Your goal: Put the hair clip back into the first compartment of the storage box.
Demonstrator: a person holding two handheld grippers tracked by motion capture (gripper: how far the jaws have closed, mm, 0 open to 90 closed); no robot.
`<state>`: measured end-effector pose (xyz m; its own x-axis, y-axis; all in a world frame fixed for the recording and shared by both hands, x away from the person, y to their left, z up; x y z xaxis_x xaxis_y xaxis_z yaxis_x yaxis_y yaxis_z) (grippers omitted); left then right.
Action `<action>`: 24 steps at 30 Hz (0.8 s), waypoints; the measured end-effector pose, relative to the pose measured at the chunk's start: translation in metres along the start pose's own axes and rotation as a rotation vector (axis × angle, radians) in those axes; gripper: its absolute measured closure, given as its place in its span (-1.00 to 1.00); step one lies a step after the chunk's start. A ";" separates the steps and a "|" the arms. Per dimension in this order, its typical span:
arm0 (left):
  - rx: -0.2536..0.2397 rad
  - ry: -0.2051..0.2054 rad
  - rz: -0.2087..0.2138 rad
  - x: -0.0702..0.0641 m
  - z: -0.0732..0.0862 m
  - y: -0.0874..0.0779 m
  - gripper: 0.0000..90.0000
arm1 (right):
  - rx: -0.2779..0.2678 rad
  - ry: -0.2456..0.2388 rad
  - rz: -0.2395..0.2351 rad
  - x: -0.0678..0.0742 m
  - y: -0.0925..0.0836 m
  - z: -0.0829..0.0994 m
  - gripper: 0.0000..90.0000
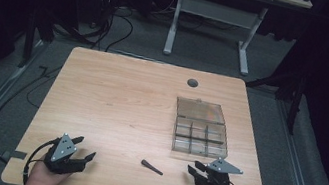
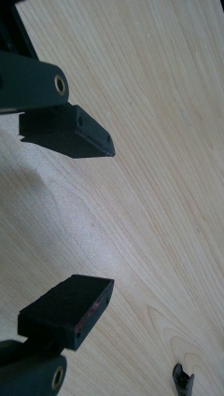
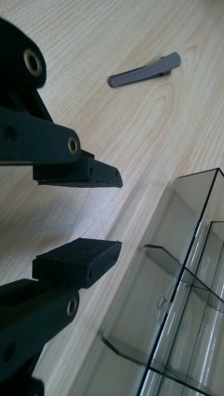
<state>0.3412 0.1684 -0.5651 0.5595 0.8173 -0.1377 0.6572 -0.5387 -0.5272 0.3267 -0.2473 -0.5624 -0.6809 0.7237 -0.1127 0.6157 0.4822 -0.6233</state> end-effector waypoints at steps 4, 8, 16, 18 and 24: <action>0.012 -0.003 0.000 0.000 0.000 0.001 -0.32 | 0.028 -0.030 0.018 0.004 0.004 0.001 0.39; 0.007 0.007 0.002 -0.001 0.000 0.001 -0.32 | 0.047 -0.051 0.025 0.007 0.006 0.001 0.39; 0.006 0.003 0.006 -0.001 0.000 0.001 -0.32 | 0.051 -0.028 0.018 0.005 0.007 0.002 0.37; 0.009 0.004 0.005 -0.001 0.000 0.001 -0.32 | 0.053 -0.022 0.015 0.005 0.008 0.002 0.34; 0.009 0.012 0.004 -0.001 0.000 0.001 -0.32 | 0.046 -0.048 0.008 0.006 0.008 0.001 0.31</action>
Point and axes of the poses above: each handheld gripper's, and its own axes: y roughly forward along the jaws, z roughly out of its underside, x roughly to its left, the point moved 6 cm from there along y, roughly forward along the jaws, and after that the axes turned 15 degrees about -y, right-handed, at the moved point
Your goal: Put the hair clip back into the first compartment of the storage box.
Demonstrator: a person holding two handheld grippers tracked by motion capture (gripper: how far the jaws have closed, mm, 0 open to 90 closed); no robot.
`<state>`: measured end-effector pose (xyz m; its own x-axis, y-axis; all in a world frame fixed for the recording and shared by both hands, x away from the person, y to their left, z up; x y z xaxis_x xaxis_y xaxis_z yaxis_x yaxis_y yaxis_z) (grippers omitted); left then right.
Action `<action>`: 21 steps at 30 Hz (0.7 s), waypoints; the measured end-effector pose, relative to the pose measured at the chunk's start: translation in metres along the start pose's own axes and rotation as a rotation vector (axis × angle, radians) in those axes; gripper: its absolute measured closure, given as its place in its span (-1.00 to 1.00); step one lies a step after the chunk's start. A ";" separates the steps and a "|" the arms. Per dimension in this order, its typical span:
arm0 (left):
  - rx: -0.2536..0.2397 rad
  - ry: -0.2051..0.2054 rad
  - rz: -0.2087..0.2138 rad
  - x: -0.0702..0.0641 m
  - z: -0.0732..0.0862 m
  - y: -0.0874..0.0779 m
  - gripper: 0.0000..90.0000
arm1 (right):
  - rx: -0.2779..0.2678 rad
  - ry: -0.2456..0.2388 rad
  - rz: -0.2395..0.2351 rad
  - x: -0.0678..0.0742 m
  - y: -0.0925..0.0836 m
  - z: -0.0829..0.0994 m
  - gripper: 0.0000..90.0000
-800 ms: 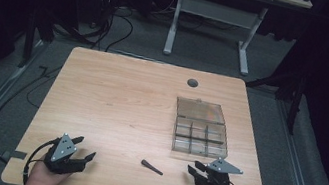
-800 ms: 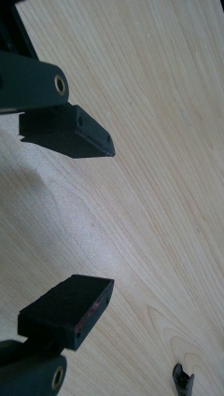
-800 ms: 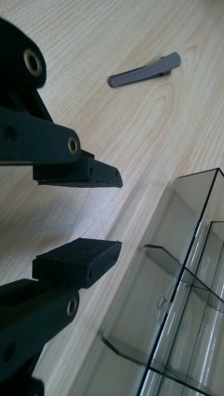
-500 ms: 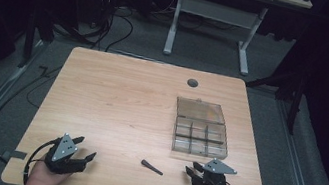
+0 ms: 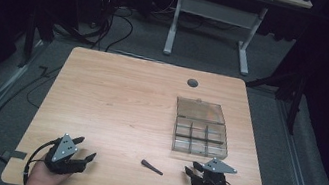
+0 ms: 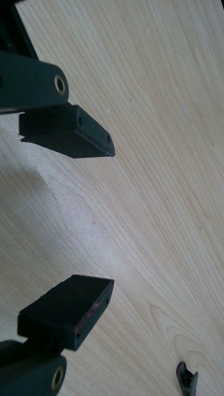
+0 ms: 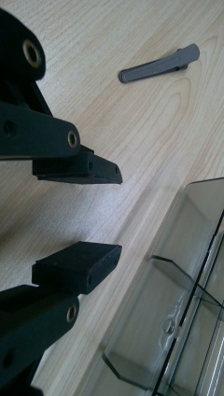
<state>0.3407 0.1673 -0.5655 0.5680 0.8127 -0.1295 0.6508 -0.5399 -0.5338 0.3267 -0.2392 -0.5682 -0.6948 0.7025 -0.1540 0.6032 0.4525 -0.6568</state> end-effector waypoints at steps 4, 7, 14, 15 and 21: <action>-0.001 -0.010 -0.001 0.001 0.000 0.000 -0.32 | -0.015 -0.006 -0.020 0.003 -0.001 -0.004 0.29; 0.002 -0.013 -0.003 0.001 0.000 0.000 -0.32 | -0.023 -0.016 -0.033 0.007 0.001 -0.009 0.28; 0.000 -0.013 -0.006 0.001 0.000 0.000 -0.32 | -0.007 -0.051 -0.058 0.013 0.009 -0.022 0.28; 0.000 -0.013 -0.006 0.001 0.000 0.000 -0.32 | -0.007 -0.051 -0.058 0.013 0.009 -0.022 0.28; 0.003 -0.014 0.003 0.001 0.000 0.000 -0.33 | 0.009 -0.075 -0.097 0.021 0.016 -0.031 0.27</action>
Point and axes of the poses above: each handheld gripper's, and its own axes: y roughly forward along the jaws, z roughly out of its underside, x roughly to its left, the point moved 6 cm from there along y, roughly forward along the jaws, and after that the axes turned 15 degrees about -y, right-handed, at the moved point
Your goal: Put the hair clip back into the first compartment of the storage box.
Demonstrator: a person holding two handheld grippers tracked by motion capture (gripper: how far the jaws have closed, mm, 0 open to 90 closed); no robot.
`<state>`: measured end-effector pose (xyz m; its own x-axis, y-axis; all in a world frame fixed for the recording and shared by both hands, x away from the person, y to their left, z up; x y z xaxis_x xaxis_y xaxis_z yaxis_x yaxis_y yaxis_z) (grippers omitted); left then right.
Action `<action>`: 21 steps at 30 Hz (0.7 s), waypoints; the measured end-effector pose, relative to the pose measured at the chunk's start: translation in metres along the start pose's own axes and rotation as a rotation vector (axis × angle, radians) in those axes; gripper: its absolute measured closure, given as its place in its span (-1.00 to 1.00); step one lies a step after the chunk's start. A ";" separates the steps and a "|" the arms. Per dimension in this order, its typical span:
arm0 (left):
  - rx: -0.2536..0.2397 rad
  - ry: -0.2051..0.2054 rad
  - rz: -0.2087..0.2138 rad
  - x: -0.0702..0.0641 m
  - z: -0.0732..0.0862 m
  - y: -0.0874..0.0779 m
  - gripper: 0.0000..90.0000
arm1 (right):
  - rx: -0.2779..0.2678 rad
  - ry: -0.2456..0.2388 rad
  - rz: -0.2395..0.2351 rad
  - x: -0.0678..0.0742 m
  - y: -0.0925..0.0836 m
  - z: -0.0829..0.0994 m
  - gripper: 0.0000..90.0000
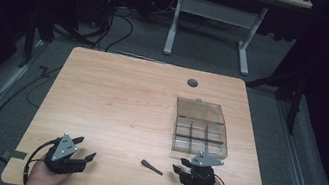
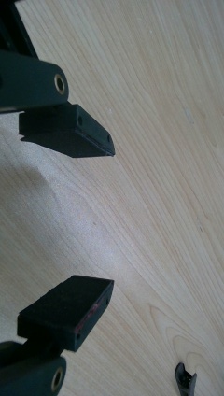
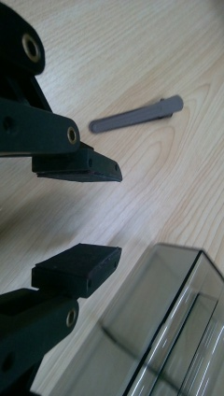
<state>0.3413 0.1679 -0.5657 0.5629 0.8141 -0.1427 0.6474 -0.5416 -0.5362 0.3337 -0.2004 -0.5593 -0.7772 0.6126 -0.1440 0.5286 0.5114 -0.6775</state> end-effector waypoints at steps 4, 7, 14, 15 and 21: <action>-0.001 0.004 0.001 0.000 0.000 0.000 -0.33 | 0.001 -0.014 -0.033 0.007 0.008 -0.009 0.25; -0.003 0.004 0.000 0.000 0.000 0.000 -0.33 | -0.001 -0.024 -0.044 0.010 0.011 -0.013 0.25; 0.000 0.003 0.001 0.000 0.000 0.000 -0.33 | 0.005 -0.038 -0.082 0.019 0.021 -0.019 0.24; 0.000 0.003 0.002 0.000 0.000 0.000 -0.33 | 0.005 -0.038 -0.087 0.020 0.021 -0.020 0.24; -0.001 0.002 0.001 0.000 0.000 -0.001 -0.33 | -0.005 -0.044 -0.112 0.026 0.025 -0.027 0.25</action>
Point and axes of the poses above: each handheld gripper's, and its own axes: y roughly forward along the jaws, z roughly out of its underside, x roughly to its left, the point moved 6 cm from there along y, roughly forward along the jaws, and after that the axes turned 15 degrees about -y, right-handed, at the moved point
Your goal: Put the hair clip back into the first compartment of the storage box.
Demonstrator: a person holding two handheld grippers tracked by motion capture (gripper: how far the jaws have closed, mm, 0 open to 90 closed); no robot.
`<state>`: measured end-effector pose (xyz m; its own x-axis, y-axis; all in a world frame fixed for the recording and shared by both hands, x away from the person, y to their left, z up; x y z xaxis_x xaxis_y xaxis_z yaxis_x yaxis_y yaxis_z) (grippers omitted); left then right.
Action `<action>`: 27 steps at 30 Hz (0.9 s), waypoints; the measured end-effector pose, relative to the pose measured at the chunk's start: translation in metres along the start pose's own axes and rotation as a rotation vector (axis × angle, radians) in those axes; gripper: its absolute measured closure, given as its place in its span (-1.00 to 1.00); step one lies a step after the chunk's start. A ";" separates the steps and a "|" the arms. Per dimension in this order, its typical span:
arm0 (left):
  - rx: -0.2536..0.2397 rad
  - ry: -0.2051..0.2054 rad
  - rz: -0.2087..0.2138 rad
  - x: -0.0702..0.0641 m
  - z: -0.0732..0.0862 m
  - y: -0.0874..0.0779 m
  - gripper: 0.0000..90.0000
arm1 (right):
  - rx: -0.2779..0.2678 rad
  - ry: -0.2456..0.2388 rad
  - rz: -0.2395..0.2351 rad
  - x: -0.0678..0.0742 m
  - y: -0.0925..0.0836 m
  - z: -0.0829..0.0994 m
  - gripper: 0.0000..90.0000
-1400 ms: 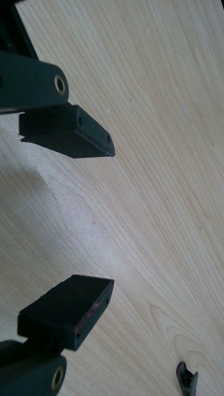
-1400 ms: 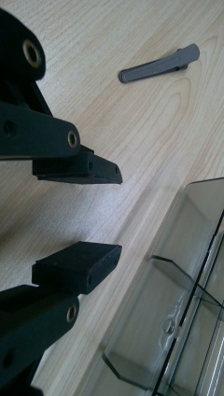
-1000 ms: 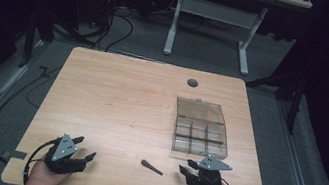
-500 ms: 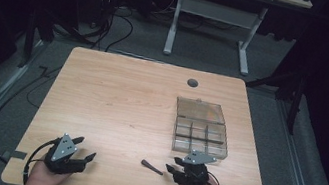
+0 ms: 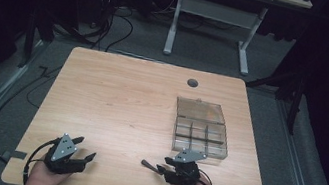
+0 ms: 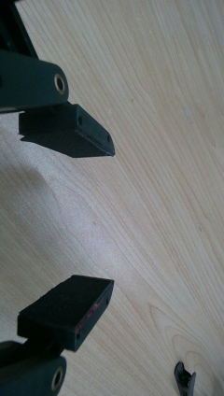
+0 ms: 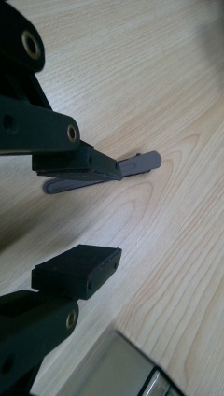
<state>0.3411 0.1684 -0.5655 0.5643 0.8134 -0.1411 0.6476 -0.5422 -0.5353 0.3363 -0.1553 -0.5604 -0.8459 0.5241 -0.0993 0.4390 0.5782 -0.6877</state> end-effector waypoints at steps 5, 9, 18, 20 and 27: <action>-0.001 0.000 0.004 0.000 0.000 0.000 -0.33 | 0.002 -0.010 -0.030 0.006 0.007 -0.005 0.29; 0.000 0.001 0.006 0.000 0.000 0.000 -0.33 | -0.005 -0.014 -0.058 0.010 0.015 -0.008 0.35; -0.001 0.002 0.006 -0.001 0.000 0.000 -0.33 | -0.006 -0.026 -0.082 0.016 0.028 -0.016 0.50; -0.001 0.002 0.006 -0.001 0.000 0.000 -0.33 | -0.003 -0.036 -0.079 0.017 0.030 -0.018 0.53; 0.000 0.002 0.007 -0.001 0.000 0.000 -0.33 | 0.001 -0.083 -0.068 0.020 0.035 -0.022 0.73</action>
<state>0.3407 0.1681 -0.5655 0.5695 0.8094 -0.1433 0.6439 -0.5477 -0.5343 0.3415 -0.1106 -0.5706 -0.8957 0.4303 -0.1119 0.3798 0.6098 -0.6956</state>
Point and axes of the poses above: each handheld gripper's, and its own axes: y roughly forward along the jaws, z roughly out of its underside, x roughly to its left, the point moved 6 cm from there along y, roughly forward along the jaws, and after that the axes turned 15 degrees about -y, right-handed, at the moved point
